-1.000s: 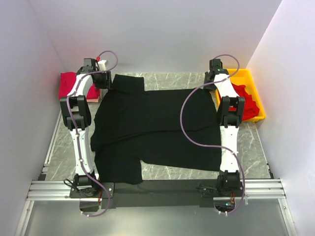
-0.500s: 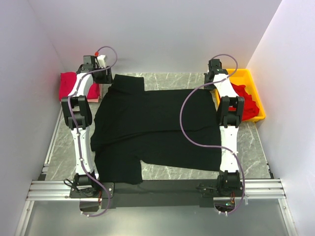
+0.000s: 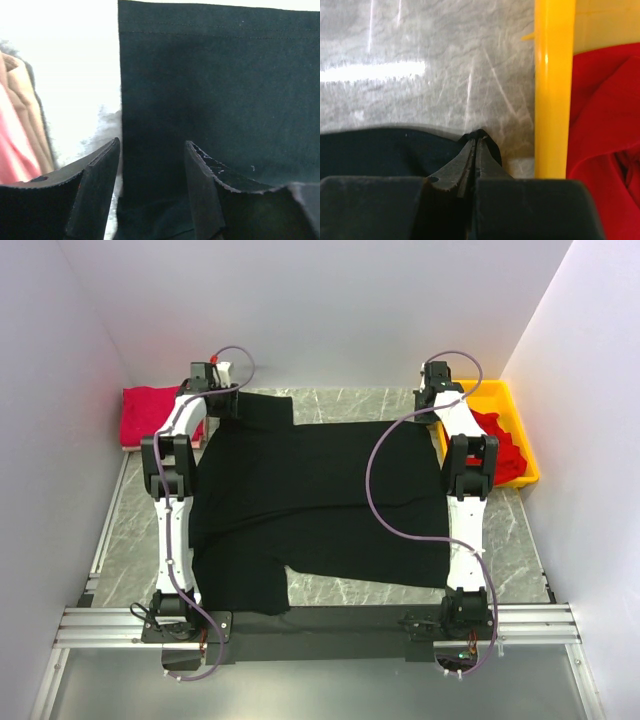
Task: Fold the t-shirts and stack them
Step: Fold the tshirt
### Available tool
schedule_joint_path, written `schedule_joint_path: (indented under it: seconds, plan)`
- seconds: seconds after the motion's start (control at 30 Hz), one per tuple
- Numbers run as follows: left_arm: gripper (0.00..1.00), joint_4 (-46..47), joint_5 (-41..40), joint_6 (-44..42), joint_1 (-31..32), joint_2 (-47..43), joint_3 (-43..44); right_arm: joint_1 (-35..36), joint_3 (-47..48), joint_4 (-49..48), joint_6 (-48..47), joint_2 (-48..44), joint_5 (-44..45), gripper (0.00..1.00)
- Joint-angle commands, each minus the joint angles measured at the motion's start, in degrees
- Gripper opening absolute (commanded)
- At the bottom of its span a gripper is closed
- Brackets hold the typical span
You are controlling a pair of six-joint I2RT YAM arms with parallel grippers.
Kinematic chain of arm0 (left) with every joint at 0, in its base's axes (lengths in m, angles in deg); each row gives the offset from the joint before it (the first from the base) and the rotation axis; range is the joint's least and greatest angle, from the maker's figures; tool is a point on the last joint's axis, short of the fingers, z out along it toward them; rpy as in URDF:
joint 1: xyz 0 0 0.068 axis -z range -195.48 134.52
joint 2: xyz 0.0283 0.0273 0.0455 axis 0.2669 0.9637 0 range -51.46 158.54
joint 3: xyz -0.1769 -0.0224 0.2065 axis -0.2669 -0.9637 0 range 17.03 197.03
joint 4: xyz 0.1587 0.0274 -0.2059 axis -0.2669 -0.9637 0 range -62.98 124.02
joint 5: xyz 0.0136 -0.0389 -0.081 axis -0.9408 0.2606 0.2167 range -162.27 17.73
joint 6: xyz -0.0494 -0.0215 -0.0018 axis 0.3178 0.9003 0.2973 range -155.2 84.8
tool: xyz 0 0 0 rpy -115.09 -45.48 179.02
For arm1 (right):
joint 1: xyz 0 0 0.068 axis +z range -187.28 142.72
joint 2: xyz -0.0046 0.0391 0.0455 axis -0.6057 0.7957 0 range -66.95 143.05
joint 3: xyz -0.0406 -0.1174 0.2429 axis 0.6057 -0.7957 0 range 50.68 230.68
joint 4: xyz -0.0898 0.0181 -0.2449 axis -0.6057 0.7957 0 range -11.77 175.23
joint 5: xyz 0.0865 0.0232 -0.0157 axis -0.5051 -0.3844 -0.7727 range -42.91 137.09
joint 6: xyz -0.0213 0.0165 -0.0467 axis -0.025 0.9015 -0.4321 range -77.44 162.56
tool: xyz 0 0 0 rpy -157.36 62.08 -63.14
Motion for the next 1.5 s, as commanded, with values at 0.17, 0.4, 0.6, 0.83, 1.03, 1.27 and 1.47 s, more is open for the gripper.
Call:
schedule_joint_path:
  seconds: [0.17,0.4,0.6,0.83,1.03,1.27,1.47]
  plan:
    - [0.38,-2.6,-3.7,-1.3,2.0,-0.8,-0.5,0.1,-0.6,0.2,-1.3,-5.9,-2.7,0.00]
    - [0.00,1.7,-1.6,-1.2,1.7,-3.6,0.5,0.1,-2.6,-2.5,-2.4,-8.7,-2.7,0.00]
    - [0.00,7.3,-0.3,-0.7,1.0,-7.2,0.4,0.1,-4.3,-5.9,-2.4,-12.0,-2.7,0.00]
    - [0.00,11.4,3.6,-0.8,-0.6,-12.1,-3.9,0.1,-4.5,-5.8,-3.4,-13.5,-2.7,0.00]
    - [0.00,13.3,8.5,-1.9,-2.3,-16.5,-8.5,-0.5,-6.9,-6.4,-4.3,-16.1,-4.1,0.00]
    - [0.00,12.4,11.9,-2.9,-4.0,-17.8,-10.4,-1.5,-8.8,-6.7,-5.0,-17.7,-5.0,0.00]
    - [0.00,14.1,14.9,-4.9,-4.8,-22.2,-15.4,-2.4,-11.5,-5.8,-6.2,-20.8,-7.7,0.00]
